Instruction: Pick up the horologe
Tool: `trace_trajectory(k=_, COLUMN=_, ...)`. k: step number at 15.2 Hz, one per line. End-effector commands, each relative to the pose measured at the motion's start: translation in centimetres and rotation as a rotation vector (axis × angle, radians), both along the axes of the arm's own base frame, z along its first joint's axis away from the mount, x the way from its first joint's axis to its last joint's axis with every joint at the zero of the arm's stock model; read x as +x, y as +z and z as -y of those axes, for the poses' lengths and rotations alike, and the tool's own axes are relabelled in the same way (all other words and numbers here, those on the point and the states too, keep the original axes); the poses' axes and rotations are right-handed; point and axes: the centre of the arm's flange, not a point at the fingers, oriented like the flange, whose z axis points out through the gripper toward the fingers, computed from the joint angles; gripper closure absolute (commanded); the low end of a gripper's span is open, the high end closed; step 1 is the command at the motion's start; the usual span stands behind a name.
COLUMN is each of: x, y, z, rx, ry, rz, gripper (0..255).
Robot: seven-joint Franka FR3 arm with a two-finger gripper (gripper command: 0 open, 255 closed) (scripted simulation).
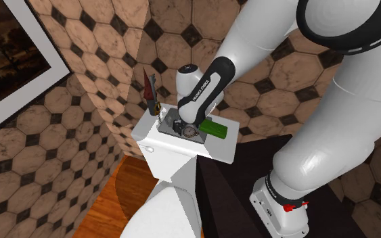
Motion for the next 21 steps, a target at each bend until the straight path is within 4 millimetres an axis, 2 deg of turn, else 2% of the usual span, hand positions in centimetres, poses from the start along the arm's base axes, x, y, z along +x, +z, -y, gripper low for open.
trace_trajectory(k=1, x=0.0, y=-0.2, z=0.0, rx=0.000, ry=0.000, rz=0.001, gripper=255)
trace_trajectory(k=10, x=0.1, y=-0.1, z=0.0, rx=0.000, ry=0.000, rz=0.001, gripper=255)
trace_trajectory(k=21, x=0.1, y=5.7, z=0.0, rx=0.000, ry=0.000, rz=0.001, gripper=255)
